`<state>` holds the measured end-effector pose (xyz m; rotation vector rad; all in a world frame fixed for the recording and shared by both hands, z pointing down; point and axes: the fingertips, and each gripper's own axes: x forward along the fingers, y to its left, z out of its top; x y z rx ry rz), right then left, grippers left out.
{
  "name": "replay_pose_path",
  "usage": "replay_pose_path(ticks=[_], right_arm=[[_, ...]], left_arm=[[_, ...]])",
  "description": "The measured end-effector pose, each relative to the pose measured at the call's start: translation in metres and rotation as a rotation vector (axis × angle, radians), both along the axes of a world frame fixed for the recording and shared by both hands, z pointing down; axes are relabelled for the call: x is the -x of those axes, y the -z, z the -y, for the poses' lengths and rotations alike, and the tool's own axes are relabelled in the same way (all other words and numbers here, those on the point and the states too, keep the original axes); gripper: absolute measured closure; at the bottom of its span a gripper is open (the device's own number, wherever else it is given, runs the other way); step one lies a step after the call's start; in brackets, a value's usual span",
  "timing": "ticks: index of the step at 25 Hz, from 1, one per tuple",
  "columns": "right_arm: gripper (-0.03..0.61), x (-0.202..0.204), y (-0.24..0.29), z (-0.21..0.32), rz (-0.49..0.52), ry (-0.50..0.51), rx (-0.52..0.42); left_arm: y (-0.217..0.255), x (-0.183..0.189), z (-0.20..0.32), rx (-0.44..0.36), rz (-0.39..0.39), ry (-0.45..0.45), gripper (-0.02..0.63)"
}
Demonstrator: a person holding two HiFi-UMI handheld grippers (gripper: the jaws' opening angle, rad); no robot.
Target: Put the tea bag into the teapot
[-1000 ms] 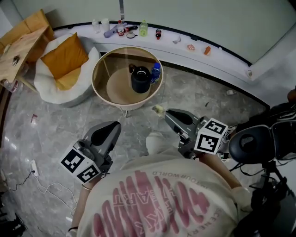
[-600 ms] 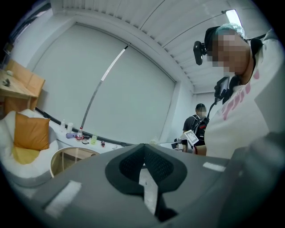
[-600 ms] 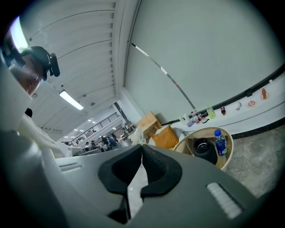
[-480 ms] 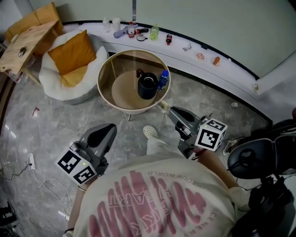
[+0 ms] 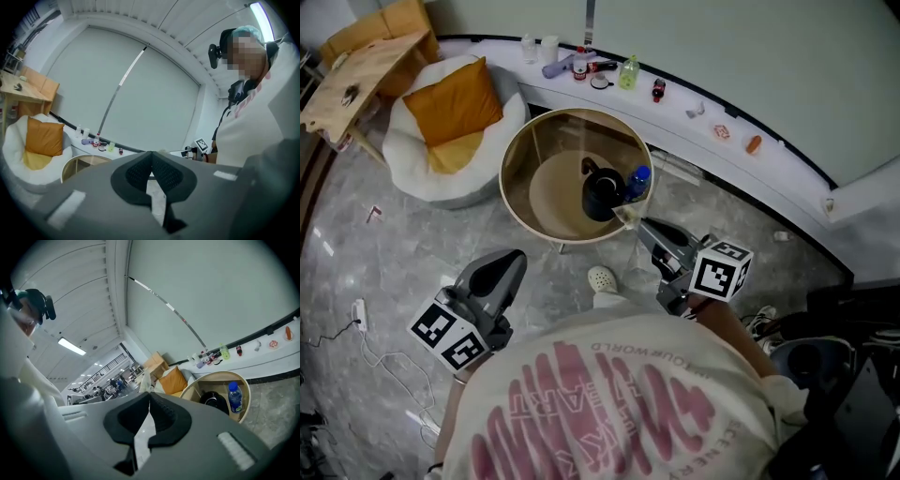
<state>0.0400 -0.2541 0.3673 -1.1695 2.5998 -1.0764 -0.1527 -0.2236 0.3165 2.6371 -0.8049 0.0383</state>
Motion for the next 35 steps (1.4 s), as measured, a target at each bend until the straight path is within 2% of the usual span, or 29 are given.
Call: replay_pose_path(ticks=[3,10,17,21,25,30,35], right_arm=[[0.568,-0.010,-0.008,0.025,-0.001,0.020,0.021],[0.568,-0.031,-0.043,0.075,0.008,0.058,0.102],[0.568,-0.038,-0.076,0.119,-0.044,0.152,0.154],[0.568,-0.038,-0.097,0.131,-0.101,0.215,0.181],[0.568,-0.036,-0.114,0.141,-0.109,0.244,0.209],[0.568,-0.031,-0.135,0.148,-0.116,0.279,0.244],[0.568,-0.032,-0.159,0.156,-0.129,0.252,0.304]], left_arm=[[-0.003,-0.010,0.022,0.013,0.009,0.024,0.597],[-0.027,-0.016,0.065,0.058,0.047,0.139,0.597],[-0.050,-0.016,0.102,0.060,0.078,0.262,0.597],[-0.071,-0.017,0.119,0.108,0.079,0.324,0.597],[-0.087,-0.029,0.128,0.154,0.087,0.320,0.597],[-0.102,-0.049,0.141,0.167,0.096,0.302,0.597],[-0.129,-0.061,0.148,0.162,0.121,0.253,0.597]])
